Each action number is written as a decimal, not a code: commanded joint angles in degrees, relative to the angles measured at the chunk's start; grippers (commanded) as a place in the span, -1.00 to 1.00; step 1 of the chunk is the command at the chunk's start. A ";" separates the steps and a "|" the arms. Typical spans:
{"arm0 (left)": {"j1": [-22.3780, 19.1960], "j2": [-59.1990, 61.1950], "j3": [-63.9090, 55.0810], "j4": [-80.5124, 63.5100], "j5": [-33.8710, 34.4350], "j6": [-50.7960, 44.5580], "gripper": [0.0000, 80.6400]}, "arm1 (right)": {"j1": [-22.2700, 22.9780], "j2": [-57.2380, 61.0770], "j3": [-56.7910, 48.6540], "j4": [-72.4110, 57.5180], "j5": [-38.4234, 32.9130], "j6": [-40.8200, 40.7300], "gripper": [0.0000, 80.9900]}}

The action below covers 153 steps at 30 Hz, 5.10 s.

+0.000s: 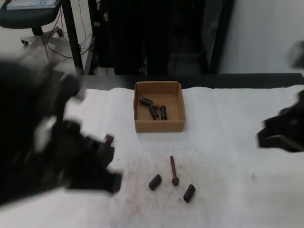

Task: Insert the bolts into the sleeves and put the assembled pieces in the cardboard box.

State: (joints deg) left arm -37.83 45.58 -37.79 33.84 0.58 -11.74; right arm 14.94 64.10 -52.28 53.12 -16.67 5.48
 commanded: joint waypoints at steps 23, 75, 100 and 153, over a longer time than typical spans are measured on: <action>0.20 -16.88 10.00 -7.25 -4.84 2.77 -1.00 | 15.85 26.55 -3.21 -15.19 4.21 -2.92 -0.07; 0.20 -16.88 9.90 -1.06 -4.38 2.78 -1.00 | 16.53 34.95 -5.41 -9.52 8.93 52.78 -0.23; 0.20 -16.88 9.90 -1.06 -4.38 2.78 -1.00 | 16.53 35.86 -5.33 -15.52 10.73 55.49 -0.23; 0.20 -16.88 9.90 -1.06 -4.38 2.78 -1.00 | 17.55 41.06 -5.33 -5.09 13.36 16.33 -0.98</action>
State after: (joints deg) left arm -37.75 28.99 -27.71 32.98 -3.74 -9.03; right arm 33.15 103.24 -58.99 43.15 -5.36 40.70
